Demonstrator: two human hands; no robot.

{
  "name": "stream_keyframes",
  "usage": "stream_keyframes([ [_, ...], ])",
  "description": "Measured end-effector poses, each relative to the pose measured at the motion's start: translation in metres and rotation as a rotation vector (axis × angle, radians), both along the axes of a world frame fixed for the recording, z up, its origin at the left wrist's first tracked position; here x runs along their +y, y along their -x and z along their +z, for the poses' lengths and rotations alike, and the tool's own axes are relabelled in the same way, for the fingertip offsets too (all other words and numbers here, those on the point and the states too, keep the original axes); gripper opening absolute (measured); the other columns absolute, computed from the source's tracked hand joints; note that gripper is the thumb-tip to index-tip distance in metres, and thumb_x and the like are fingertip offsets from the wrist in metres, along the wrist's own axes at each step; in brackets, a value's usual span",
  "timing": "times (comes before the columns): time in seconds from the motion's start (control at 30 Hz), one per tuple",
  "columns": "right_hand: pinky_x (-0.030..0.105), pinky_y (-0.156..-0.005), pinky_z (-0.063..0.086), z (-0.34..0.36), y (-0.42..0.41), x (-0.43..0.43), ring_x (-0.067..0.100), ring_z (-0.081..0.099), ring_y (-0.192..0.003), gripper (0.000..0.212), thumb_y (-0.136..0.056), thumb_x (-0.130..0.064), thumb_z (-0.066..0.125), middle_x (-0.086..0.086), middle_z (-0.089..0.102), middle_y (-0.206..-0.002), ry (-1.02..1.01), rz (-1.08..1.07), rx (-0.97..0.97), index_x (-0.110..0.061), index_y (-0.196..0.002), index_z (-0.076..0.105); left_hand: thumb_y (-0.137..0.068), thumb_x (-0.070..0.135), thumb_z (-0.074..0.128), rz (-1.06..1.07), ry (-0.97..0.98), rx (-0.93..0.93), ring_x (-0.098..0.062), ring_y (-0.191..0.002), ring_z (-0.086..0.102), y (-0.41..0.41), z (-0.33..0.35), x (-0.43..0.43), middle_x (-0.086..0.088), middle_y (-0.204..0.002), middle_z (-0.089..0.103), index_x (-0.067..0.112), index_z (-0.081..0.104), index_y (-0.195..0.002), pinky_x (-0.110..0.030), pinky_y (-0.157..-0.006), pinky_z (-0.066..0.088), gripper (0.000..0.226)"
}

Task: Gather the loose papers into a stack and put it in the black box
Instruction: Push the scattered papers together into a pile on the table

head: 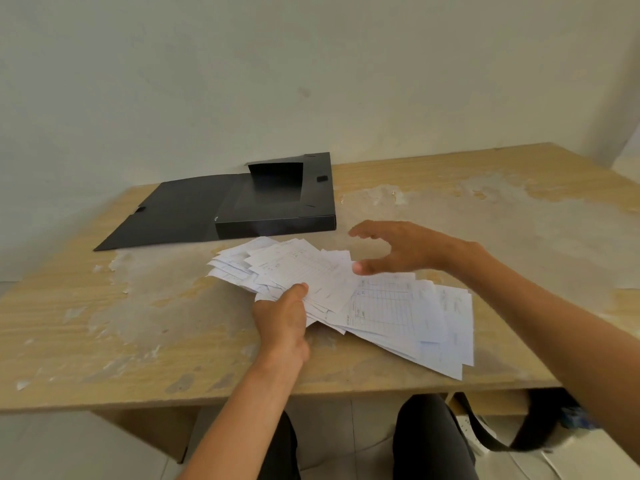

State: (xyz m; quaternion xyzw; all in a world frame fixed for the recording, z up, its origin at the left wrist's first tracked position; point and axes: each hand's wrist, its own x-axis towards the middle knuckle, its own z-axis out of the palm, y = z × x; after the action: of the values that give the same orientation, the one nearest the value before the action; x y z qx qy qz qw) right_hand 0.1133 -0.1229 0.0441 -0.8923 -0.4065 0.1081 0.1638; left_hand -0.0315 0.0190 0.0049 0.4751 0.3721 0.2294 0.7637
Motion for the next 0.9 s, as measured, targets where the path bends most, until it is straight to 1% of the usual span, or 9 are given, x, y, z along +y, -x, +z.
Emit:
stream_keyframes([
  [0.13, 0.036, -0.111, 0.020, 0.010, 0.029, -0.051, 0.012, 0.028, -0.139, 0.107, -0.054, -0.082, 0.059, -0.014, 0.026, -0.154, 0.085, -0.017, 0.103, -0.039, -0.144, 0.021, -0.084, -0.003, 0.063, -0.003, 0.021, -0.007, -0.029, -0.094, 0.070, -0.001, 0.000, 0.001, -0.009, -0.109, 0.071, 0.012, 0.062, -0.119, -0.053, -0.081, 0.057, 0.039],
  [0.23, 0.036, -0.114, 0.010, -0.004, 0.061, -0.069, 0.012, 0.015, -0.144, 0.115, -0.050, -0.085, 0.057, -0.013, 0.011, -0.158, 0.173, 0.014, 0.009, -0.042, -0.146, 0.011, -0.084, -0.005, 0.063, 0.016, 0.019, -0.033, -0.027, -0.096, 0.069, -0.001, 0.001, -0.003, -0.008, -0.113, 0.070, 0.012, 0.060, -0.123, -0.050, -0.082, 0.057, 0.043],
  [0.3, 0.039, -0.116, 0.009, -0.017, 0.079, -0.067, 0.013, 0.012, -0.145, 0.111, -0.053, -0.087, 0.055, -0.012, 0.007, -0.159, 0.149, 0.008, -0.039, -0.045, -0.145, 0.011, -0.084, -0.006, 0.063, 0.022, 0.017, -0.048, -0.026, -0.097, 0.069, -0.001, 0.001, -0.004, -0.007, -0.115, 0.069, 0.013, 0.058, -0.126, -0.049, -0.082, 0.057, 0.046],
  [0.4, 0.036, -0.114, 0.017, -0.029, 0.089, -0.057, 0.014, 0.024, -0.142, 0.096, -0.063, -0.078, 0.059, -0.012, 0.019, -0.157, 0.067, -0.020, -0.098, -0.043, -0.144, 0.021, -0.084, -0.005, 0.063, 0.023, 0.013, -0.042, -0.027, -0.098, 0.069, 0.000, 0.001, -0.005, -0.007, -0.118, 0.068, 0.015, 0.057, -0.127, -0.050, -0.080, 0.058, 0.048],
  [0.53, 0.034, -0.106, 0.027, -0.033, 0.087, -0.044, 0.013, 0.037, -0.132, 0.075, -0.074, -0.067, 0.058, -0.010, 0.040, -0.146, -0.058, -0.065, -0.181, -0.039, -0.139, 0.034, -0.084, -0.005, 0.063, 0.026, 0.009, -0.018, -0.027, -0.094, 0.070, 0.000, 0.004, -0.006, -0.008, -0.114, 0.069, 0.015, 0.056, -0.127, -0.041, -0.069, 0.061, 0.048],
  [0.63, 0.032, -0.101, 0.032, -0.039, 0.086, -0.031, 0.014, 0.043, -0.123, 0.068, -0.077, -0.067, 0.055, -0.008, 0.049, -0.138, -0.087, -0.053, -0.240, -0.035, -0.135, 0.042, -0.081, -0.004, 0.065, 0.024, 0.006, 0.014, -0.028, -0.091, 0.071, -0.003, 0.002, -0.004, -0.009, -0.109, 0.071, 0.015, 0.059, -0.121, -0.050, -0.073, 0.059, 0.045],
  [0.73, 0.029, -0.101, 0.028, -0.044, 0.084, -0.026, 0.013, 0.043, -0.123, 0.071, -0.074, -0.074, 0.050, -0.009, 0.049, -0.137, -0.109, -0.029, -0.236, -0.035, -0.133, 0.044, -0.079, -0.004, 0.067, 0.005, 0.008, 0.036, -0.029, -0.091, 0.070, -0.008, 0.004, -0.001, -0.010, -0.109, 0.071, 0.014, 0.060, -0.120, -0.053, -0.076, 0.058, 0.045],
  [0.8, 0.030, -0.104, 0.023, -0.047, 0.081, -0.027, 0.013, 0.039, -0.128, 0.081, -0.069, -0.084, 0.039, -0.008, 0.046, -0.140, -0.143, -0.041, -0.228, -0.035, -0.133, 0.044, -0.079, -0.007, 0.066, 0.001, 0.027, 0.041, -0.029, -0.088, 0.070, -0.013, 0.008, 0.002, -0.011, -0.109, 0.071, 0.010, 0.061, -0.119, -0.050, -0.076, 0.058, 0.044],
  [0.9, 0.040, -0.110, 0.021, -0.051, 0.060, -0.025, 0.018, 0.037, -0.133, 0.092, -0.066, -0.088, 0.023, -0.003, 0.041, -0.145, -0.255, -0.248, -0.207, -0.030, -0.136, 0.039, -0.078, -0.010, 0.066, -0.001, 0.041, 0.087, -0.031, -0.088, 0.069, -0.019, 0.012, 0.005, -0.014, -0.108, 0.070, 0.006, 0.062, -0.116, -0.049, -0.078, 0.058, 0.041],
])
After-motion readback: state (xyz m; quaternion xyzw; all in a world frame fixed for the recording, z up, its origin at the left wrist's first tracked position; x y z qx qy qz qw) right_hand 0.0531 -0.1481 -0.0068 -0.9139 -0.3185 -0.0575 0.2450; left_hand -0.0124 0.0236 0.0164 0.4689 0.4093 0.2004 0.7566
